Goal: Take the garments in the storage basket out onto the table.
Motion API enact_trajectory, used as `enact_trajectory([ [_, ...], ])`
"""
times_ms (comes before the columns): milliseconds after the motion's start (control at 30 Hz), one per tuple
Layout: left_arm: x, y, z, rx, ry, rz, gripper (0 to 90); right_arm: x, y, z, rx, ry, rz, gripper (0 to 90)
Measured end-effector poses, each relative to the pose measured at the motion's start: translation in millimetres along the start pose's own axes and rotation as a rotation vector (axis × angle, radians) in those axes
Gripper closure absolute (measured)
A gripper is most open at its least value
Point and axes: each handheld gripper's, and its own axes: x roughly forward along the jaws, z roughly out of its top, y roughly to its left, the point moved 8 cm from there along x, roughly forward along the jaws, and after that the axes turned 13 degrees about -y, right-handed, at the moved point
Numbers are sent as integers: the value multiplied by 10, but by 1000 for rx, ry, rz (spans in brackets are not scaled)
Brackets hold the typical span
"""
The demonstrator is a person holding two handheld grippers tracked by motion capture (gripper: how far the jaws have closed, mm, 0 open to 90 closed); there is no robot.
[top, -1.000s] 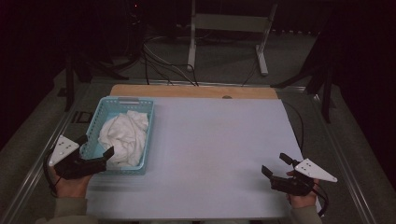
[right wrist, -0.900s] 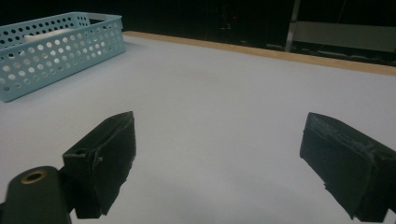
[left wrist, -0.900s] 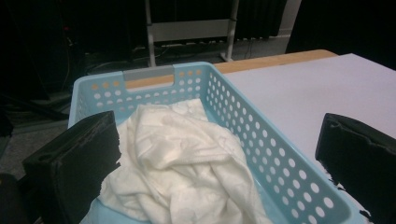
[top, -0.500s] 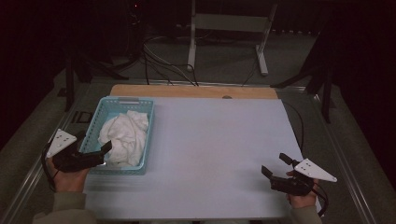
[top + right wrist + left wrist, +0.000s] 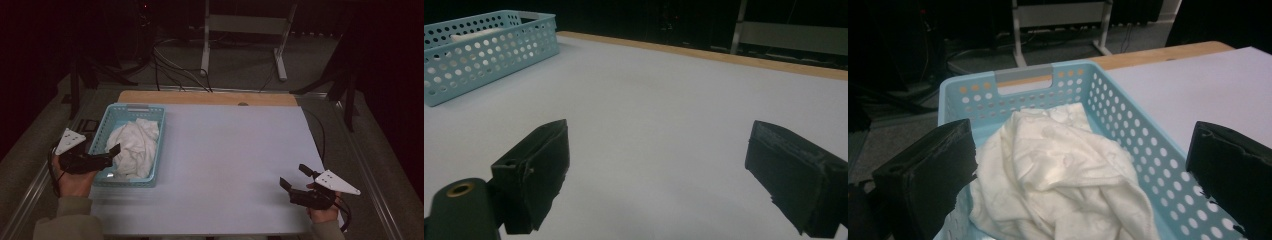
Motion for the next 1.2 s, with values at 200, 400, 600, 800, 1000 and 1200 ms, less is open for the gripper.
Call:
enact_trajectory([
  [200, 116, 42, -15, -7, 29, 5, 1, 4, 0, -3, -1, 1, -1, 109],
  [400, 223, 54, -16, 2, 52, 4, 2, 3, -1, -1, -1, 0, -1, 109],
  [600, 369, 67, 18, 10, 69, 5, 1, 0, -3, 0, -1, 1, 0, 109],
  [800, 505, 82, -7, 18, 103, 6, 1, 0, -5, 2, -2, 0, 1, 109],
  [1000, 611, 92, -23, 10, 122, 4, 1, 0, -5, 3, 0, -1, 1, 109],
  [1200, 733, 119, -66, 0, 148, 7, 1, 1, -6, 4, 0, -2, 1, 109],
])
